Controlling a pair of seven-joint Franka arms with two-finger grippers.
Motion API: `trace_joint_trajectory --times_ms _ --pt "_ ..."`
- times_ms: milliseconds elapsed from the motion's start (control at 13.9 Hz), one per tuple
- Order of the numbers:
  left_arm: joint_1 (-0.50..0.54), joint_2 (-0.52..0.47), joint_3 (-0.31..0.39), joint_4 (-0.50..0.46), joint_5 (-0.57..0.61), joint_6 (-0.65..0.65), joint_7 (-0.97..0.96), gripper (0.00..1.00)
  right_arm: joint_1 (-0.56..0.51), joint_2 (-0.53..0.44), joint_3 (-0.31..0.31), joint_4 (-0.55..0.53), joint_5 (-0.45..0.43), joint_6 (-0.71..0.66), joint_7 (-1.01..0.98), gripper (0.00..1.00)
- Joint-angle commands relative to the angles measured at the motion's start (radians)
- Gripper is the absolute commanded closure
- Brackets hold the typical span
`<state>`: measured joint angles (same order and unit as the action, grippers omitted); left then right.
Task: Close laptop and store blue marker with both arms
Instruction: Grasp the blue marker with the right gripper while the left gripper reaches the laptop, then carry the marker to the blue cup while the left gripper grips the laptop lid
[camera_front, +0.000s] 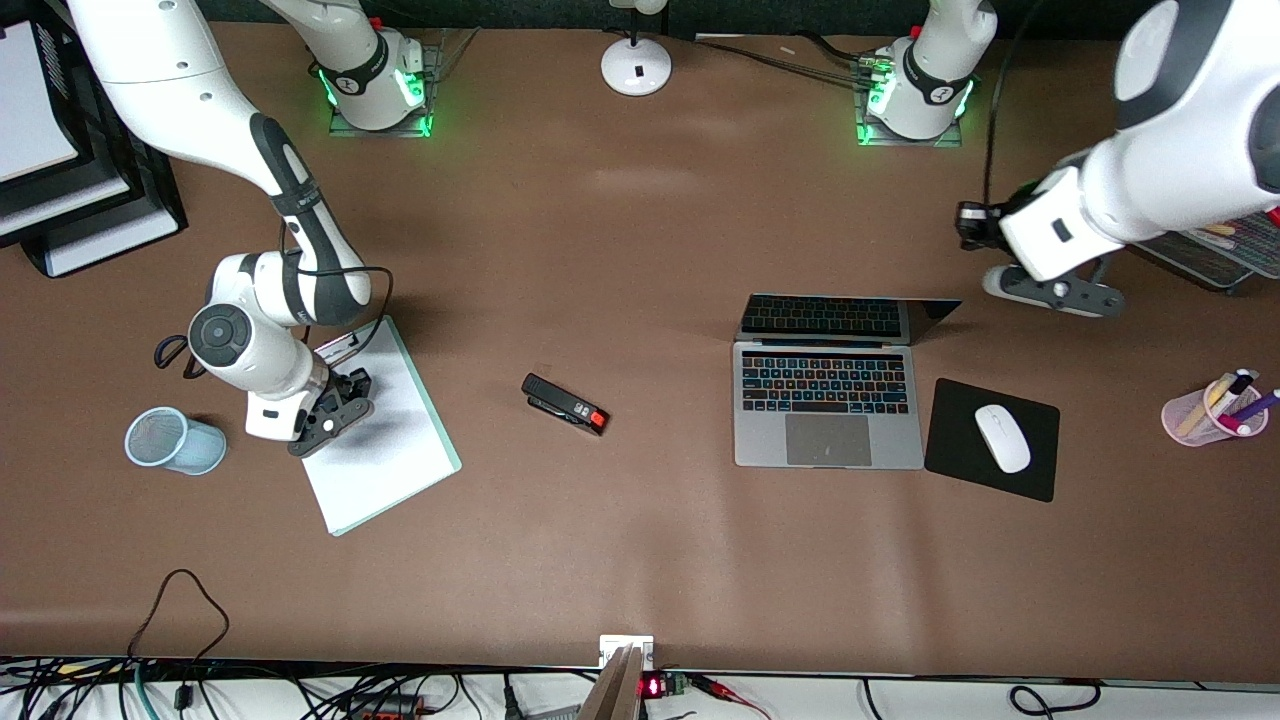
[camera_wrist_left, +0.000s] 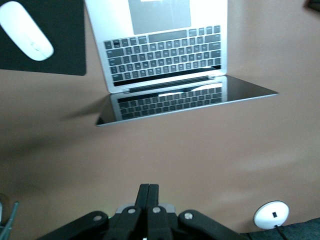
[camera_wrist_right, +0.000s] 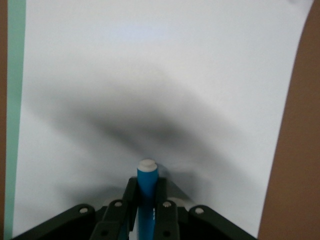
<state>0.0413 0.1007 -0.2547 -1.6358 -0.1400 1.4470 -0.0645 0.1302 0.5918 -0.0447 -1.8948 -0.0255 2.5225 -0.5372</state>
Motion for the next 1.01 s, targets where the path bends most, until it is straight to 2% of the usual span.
trace_joint_trajectory --times_ms 0,144,215,359,574,718,933 --pt "0.003 -0.009 -0.078 0.002 -0.02 -0.008 -0.116 1.0 -0.009 -0.026 0.005 0.055 0.009 -0.063 -0.003 1.0" --pt "0.003 -0.01 -0.136 -0.036 -0.009 0.013 -0.172 1.0 -0.021 -0.058 0.003 0.13 0.009 -0.184 -0.013 1.0" --pt "0.003 -0.015 -0.143 -0.08 -0.009 0.048 -0.178 1.0 -0.03 -0.069 0.003 0.163 0.007 -0.229 -0.023 1.0" --pt "0.003 -0.061 -0.159 -0.229 -0.009 0.166 -0.186 1.0 -0.041 -0.084 0.002 0.21 0.009 -0.293 -0.076 1.0" --pt "0.005 -0.137 -0.245 -0.454 -0.004 0.366 -0.233 1.0 -0.089 -0.131 0.003 0.217 0.018 -0.297 -0.254 1.0" --pt "0.011 -0.136 -0.248 -0.51 -0.004 0.449 -0.233 1.0 -0.128 -0.154 0.003 0.217 0.094 -0.297 -0.421 1.0" --pt "0.017 -0.101 -0.248 -0.577 0.003 0.588 -0.235 1.0 -0.199 -0.159 0.0 0.241 0.284 -0.3 -0.732 1.0"
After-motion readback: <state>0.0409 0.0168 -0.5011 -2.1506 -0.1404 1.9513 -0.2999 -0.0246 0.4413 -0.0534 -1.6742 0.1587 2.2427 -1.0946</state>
